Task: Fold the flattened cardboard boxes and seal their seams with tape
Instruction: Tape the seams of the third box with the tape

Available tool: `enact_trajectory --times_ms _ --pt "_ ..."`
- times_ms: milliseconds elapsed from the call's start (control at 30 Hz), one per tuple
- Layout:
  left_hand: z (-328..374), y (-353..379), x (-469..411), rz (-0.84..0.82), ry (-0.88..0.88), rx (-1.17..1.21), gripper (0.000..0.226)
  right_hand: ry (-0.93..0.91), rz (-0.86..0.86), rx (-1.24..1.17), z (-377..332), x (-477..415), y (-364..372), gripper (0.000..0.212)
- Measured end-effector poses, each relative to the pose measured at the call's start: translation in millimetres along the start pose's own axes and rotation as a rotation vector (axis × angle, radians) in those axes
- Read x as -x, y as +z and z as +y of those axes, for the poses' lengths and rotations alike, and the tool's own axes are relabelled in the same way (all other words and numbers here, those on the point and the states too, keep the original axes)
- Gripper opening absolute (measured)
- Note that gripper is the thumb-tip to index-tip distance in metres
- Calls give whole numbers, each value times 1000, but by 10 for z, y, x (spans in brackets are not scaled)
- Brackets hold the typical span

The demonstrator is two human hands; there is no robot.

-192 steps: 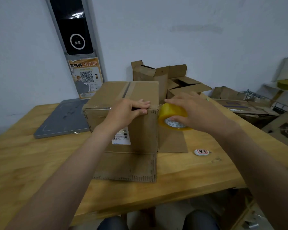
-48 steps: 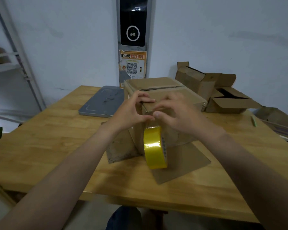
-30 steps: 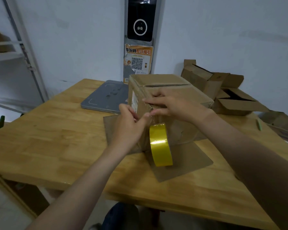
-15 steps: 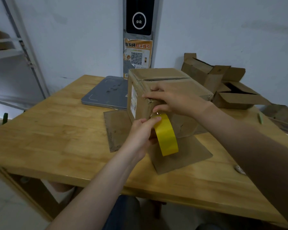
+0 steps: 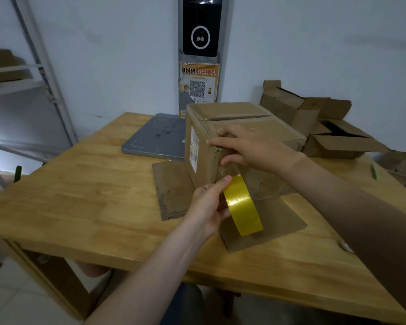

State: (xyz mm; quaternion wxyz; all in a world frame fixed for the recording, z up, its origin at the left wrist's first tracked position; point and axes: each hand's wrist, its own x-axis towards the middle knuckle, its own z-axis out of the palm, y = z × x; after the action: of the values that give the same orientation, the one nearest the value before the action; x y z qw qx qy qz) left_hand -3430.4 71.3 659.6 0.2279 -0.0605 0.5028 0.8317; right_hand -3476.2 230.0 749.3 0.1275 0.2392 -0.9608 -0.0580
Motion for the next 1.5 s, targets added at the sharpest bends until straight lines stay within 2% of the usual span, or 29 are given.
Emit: enact_trajectory --times_ms 167,333,667,800,900,1033,1167,1233,1333,1433,1500 --pt "-15 8 -83 -23 38 -14 32 -3 -15 17 14 16 -1 71" --pt "-17 28 -75 -16 71 -23 48 10 13 8 0 38 12 67" --pt "-21 43 -57 31 88 -2 50 123 25 -118 -24 107 -65 76" --pt "38 49 -50 33 130 -24 50 162 216 -85 -6 481 -65 60" --pt "61 44 -36 65 156 -61 51 304 332 -140 47 989 -10 42" --pt "58 78 -8 107 186 -76 50 553 194 -113 167 1660 117 30" --pt "-19 164 15 164 248 -146 49 815 -150 -136 290 2275 235 30" --pt "-46 190 21 180 263 -159 52 899 -265 -131 345 2507 292 32" --pt "-70 218 31 194 274 -173 56 977 -353 -189 429 2770 417 34" --pt "-93 244 38 194 276 -191 58 973 -404 -204 489 2920 613 19" --pt "-95 243 35 199 274 -193 59 994 -351 -174 517 2951 777 31"
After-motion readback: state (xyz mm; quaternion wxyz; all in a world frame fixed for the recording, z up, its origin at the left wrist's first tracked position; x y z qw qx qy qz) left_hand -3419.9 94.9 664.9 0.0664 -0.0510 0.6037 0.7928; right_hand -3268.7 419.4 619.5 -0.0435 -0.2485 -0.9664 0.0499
